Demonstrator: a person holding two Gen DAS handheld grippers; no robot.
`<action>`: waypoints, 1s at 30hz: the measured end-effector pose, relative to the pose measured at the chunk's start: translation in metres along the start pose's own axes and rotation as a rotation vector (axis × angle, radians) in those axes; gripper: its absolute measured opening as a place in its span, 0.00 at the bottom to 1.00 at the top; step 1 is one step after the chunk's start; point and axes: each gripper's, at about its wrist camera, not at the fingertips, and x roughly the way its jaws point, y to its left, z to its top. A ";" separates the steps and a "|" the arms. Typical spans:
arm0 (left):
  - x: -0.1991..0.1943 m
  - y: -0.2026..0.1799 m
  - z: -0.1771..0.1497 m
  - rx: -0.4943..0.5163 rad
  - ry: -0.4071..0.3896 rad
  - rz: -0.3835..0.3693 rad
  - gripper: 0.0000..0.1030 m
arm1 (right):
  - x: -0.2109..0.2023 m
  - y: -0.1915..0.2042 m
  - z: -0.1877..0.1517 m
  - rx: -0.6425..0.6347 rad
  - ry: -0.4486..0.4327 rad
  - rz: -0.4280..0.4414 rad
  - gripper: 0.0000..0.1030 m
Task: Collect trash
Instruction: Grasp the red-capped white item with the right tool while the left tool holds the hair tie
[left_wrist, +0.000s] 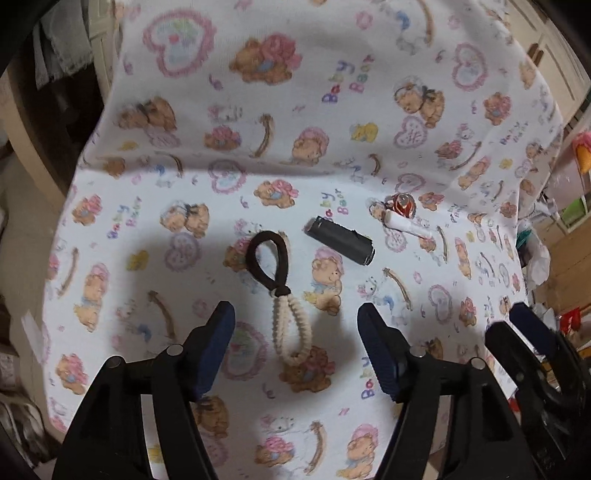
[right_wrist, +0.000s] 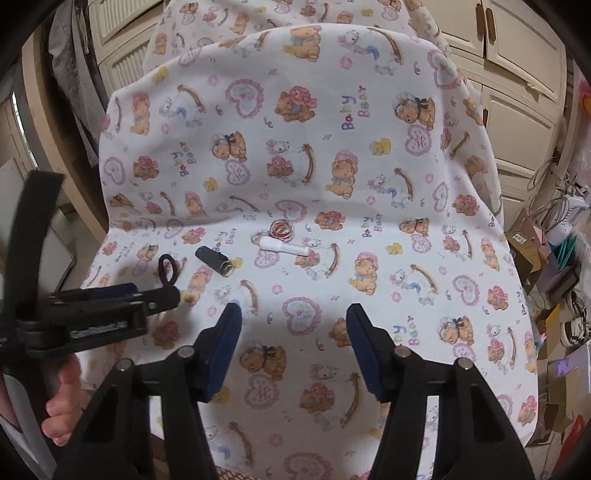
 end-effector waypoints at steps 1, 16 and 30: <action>0.002 0.000 0.000 -0.006 0.006 0.003 0.64 | -0.002 -0.001 0.000 0.001 -0.005 0.001 0.52; -0.009 0.000 -0.003 0.058 -0.022 0.049 0.04 | -0.003 -0.029 0.021 0.121 0.041 0.141 0.46; -0.025 0.026 0.015 -0.004 -0.040 0.031 0.04 | 0.090 -0.034 0.079 0.336 0.218 0.169 0.28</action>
